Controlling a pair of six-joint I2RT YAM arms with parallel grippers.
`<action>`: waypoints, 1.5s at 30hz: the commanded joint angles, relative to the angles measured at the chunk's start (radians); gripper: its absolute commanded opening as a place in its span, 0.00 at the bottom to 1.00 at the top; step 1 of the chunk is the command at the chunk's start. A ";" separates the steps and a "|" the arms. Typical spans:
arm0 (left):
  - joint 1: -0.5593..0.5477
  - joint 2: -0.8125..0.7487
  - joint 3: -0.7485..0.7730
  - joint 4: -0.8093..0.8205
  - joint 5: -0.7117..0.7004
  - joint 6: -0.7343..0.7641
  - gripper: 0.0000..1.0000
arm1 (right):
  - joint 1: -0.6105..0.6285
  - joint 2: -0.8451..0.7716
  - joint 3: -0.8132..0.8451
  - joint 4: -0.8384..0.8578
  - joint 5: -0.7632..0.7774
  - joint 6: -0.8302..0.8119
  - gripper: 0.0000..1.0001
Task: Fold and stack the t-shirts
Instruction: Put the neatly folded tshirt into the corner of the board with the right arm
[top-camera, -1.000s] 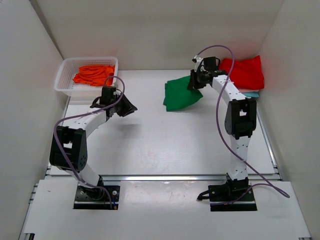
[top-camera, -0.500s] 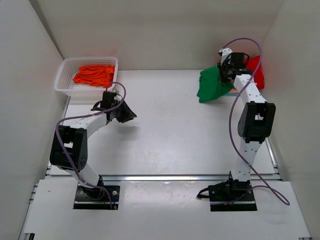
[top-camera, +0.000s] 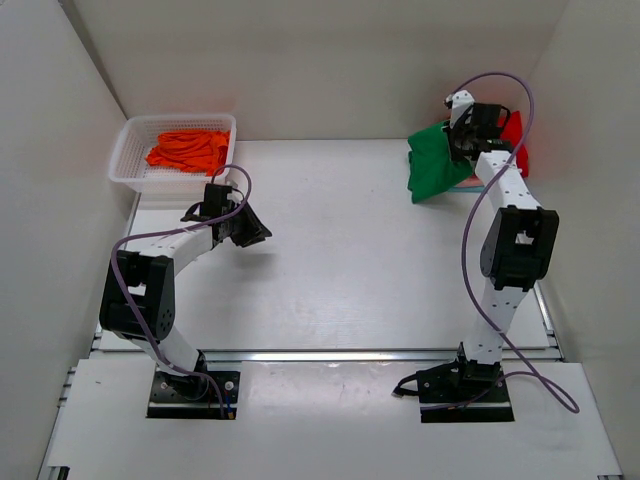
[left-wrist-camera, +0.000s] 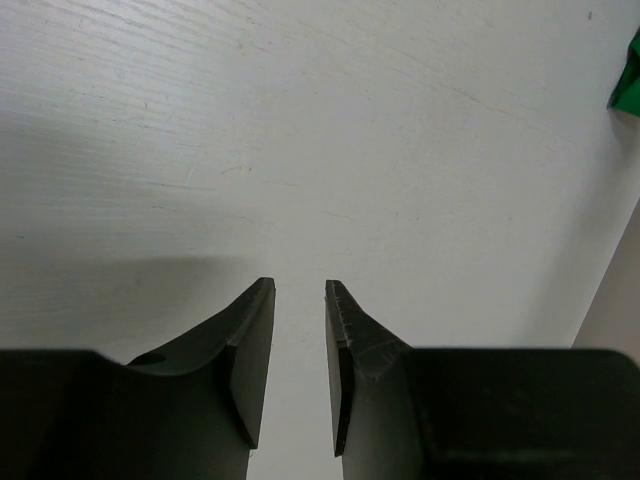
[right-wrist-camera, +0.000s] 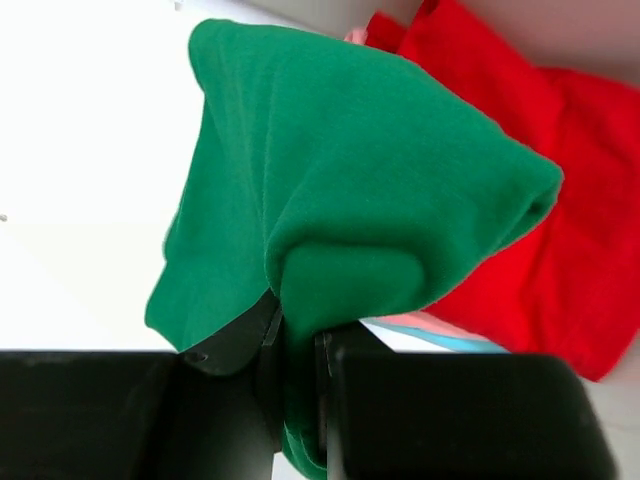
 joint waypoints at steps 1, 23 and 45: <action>0.000 -0.017 0.008 -0.007 0.002 0.021 0.38 | -0.015 -0.107 0.087 0.100 -0.009 -0.020 0.00; -0.023 0.052 -0.017 0.013 -0.029 0.041 0.39 | -0.256 0.236 0.321 0.189 -0.320 0.094 0.00; -0.066 0.044 0.021 -0.021 -0.024 0.021 0.40 | -0.153 0.404 0.435 0.486 0.432 -0.017 0.70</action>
